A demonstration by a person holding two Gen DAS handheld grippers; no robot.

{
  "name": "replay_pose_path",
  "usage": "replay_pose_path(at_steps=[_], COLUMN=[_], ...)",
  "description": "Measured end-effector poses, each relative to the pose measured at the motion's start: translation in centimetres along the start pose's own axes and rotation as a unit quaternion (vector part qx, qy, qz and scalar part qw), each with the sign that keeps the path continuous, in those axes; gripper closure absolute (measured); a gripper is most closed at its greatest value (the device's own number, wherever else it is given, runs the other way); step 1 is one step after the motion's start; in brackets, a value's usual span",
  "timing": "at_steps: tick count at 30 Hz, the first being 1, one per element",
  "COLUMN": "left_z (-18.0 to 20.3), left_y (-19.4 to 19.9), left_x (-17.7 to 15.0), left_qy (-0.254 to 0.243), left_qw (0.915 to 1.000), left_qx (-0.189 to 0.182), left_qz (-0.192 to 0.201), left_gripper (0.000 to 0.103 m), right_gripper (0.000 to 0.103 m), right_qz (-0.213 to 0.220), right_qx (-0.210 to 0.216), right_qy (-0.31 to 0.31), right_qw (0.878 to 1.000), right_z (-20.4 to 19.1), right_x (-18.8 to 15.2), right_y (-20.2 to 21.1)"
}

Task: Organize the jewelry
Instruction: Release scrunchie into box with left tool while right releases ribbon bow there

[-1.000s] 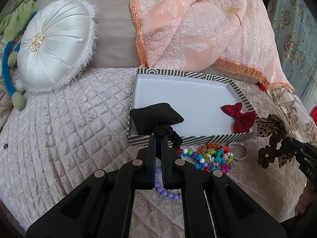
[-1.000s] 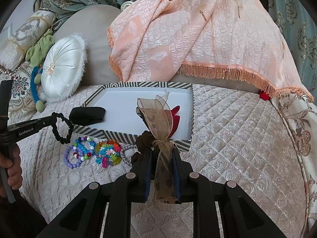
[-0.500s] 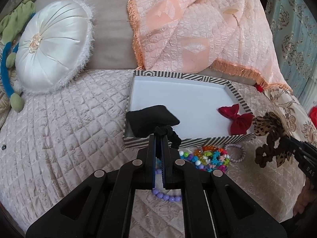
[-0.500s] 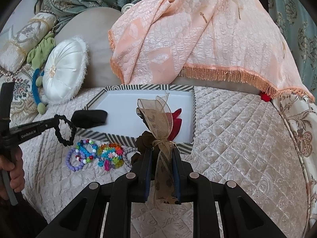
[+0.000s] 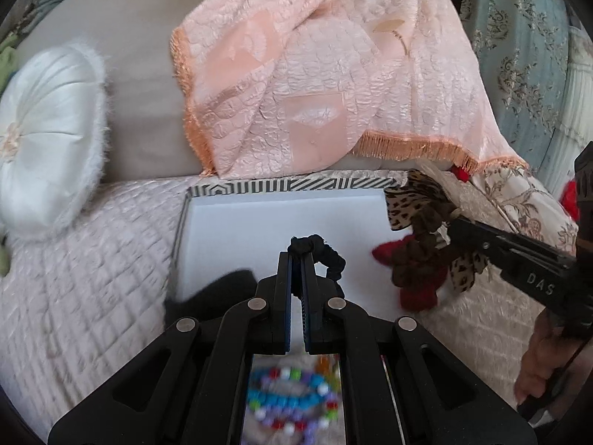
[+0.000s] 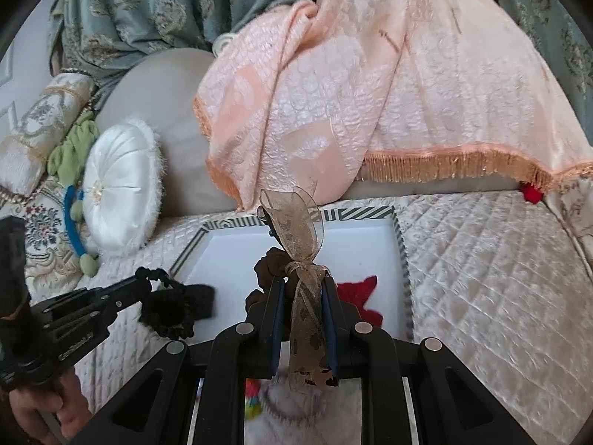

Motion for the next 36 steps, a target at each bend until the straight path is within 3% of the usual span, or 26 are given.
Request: replay_pose_path(at_steps=[5, 10, 15, 21, 23, 24, 25, 26, 27, 36], left_z=[-1.9, -4.4, -7.8, -9.7, -9.5, -9.4, -9.1, -8.9, -8.8, -9.0], left_y=[-4.3, -8.8, -10.4, -10.3, -10.3, -10.2, -9.9, -9.6, -9.2, -4.3], left_x=[1.6, 2.0, 1.8, 1.1, 0.9, 0.8, 0.8, 0.9, 1.1, 2.2], left_qy=[0.025, 0.045, 0.1, 0.106, 0.101, 0.095, 0.087, 0.079, 0.071, 0.067], left_qw=[0.9996, 0.9977, 0.9928, 0.9902, 0.99, 0.9901, 0.9904, 0.9908, 0.9913, 0.9921], left_qx=[0.007, 0.023, 0.033, 0.066, 0.073, 0.077, 0.085, 0.09, 0.096, 0.099], left_qz=[-0.014, -0.045, -0.058, -0.063, -0.067, -0.068, -0.065, -0.061, -0.056, -0.039], left_gripper=[0.1, 0.1, 0.1, 0.098, 0.087, 0.08, 0.065, 0.054, 0.053, 0.052], right_gripper=[0.086, 0.086, 0.086, 0.082, 0.067, 0.053, 0.042, 0.041, 0.041, 0.041], right_qz=[-0.018, -0.054, -0.072, -0.079, -0.079, -0.075, -0.072, -0.067, -0.065, -0.03], right_qx=[0.012, -0.002, -0.003, -0.027, -0.044, -0.059, -0.068, -0.064, -0.061, -0.065], right_qy=[-0.022, -0.06, -0.081, -0.069, -0.054, -0.045, -0.041, -0.038, -0.034, -0.025], right_qw=[1.0, 0.997, 0.994, 0.994, 0.994, 0.994, 0.994, 0.995, 0.995, 0.997], right_z=[1.1, 3.7, 5.3, 5.8, 5.8, 5.9, 5.9, 5.8, 5.7, 5.3], right_x=[1.2, 0.8, 1.1, 1.3, 1.4, 1.5, 1.7, 1.8, 2.0, 1.8], right_y=[-4.0, -8.0, -10.3, -10.8, -10.6, -10.4, -10.4, -10.1, -9.7, -5.2])
Point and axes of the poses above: each gripper's, at about its wrist camera, not at the fingertips, and y roughly against the way its jaws point, z to its right, x to its top, the point moved 8 cm from there along -y, roughly the way its jaws point, and after that the axes turned 6 degrees about -x, right-handed, at the moved point
